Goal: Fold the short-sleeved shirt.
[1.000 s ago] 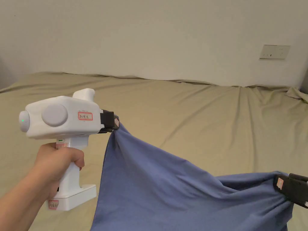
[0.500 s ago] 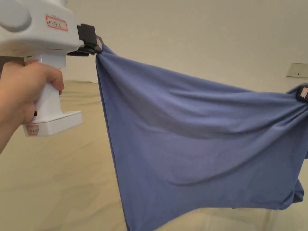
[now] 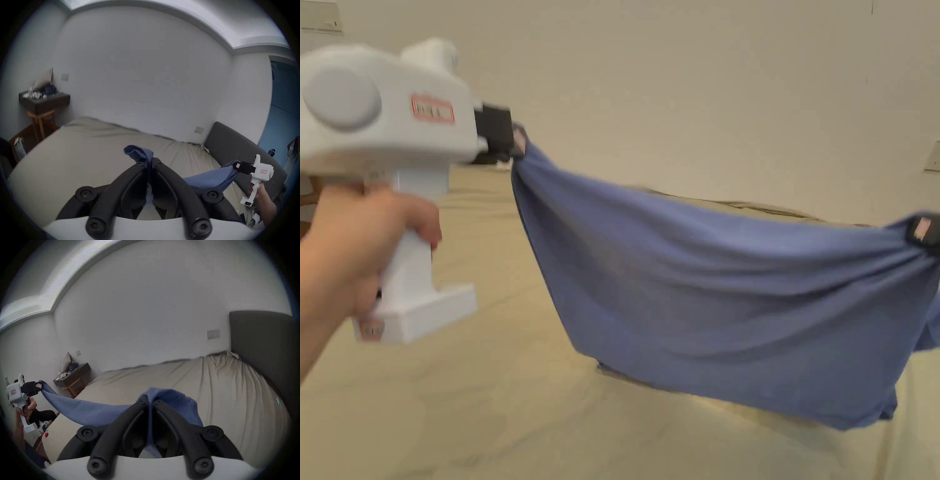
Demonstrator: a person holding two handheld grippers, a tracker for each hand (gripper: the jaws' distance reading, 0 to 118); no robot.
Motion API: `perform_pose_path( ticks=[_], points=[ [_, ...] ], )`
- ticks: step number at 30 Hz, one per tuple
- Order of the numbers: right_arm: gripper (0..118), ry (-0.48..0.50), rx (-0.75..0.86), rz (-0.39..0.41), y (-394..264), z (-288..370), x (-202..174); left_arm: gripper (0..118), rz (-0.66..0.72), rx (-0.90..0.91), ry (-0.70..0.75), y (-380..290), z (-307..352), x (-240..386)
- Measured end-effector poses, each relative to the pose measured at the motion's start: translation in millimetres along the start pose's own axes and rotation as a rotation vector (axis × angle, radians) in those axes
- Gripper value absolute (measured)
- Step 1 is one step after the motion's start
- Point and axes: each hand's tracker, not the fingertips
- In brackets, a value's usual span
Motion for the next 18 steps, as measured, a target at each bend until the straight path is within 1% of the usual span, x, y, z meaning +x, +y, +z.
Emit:
perform_pose_path(
  ticks=[4,6,8,9,11,12,13,14,16,18],
  points=[
    [4,-0.025,-0.094,-0.006,-76,11,20,2,0.059,-0.100,-0.009,-90,14,-17],
    [4,-0.048,-0.146,-0.030,-112,22,29,2,0.093,-0.158,0.004,-136,30,-15],
    [4,-0.099,-0.198,-0.043,-147,39,39,2,0.134,-0.180,0.034,-185,53,-22],
    [4,-0.107,-0.226,-0.045,-159,45,42,2,0.143,-0.192,0.041,-204,62,-28],
    [4,-0.156,-0.302,-0.035,-189,58,49,2,0.166,-0.239,0.076,-250,90,-35],
    [4,-0.165,-0.339,-0.034,-200,64,48,2,0.162,-0.264,0.089,-269,101,-36],
    [4,-0.162,-0.371,-0.044,-212,68,51,2,0.175,-0.306,0.094,-289,114,-36],
    [4,-0.157,-0.390,-0.059,-225,71,54,2,0.206,-0.333,0.130,-310,124,-37],
    [4,-0.177,-0.422,-0.089,-239,76,51,2,0.293,-0.406,0.128,-340,133,-44],
    [4,-0.187,-0.446,-0.119,-248,76,52,2,0.332,-0.452,0.143,-362,137,-50]
  ],
)
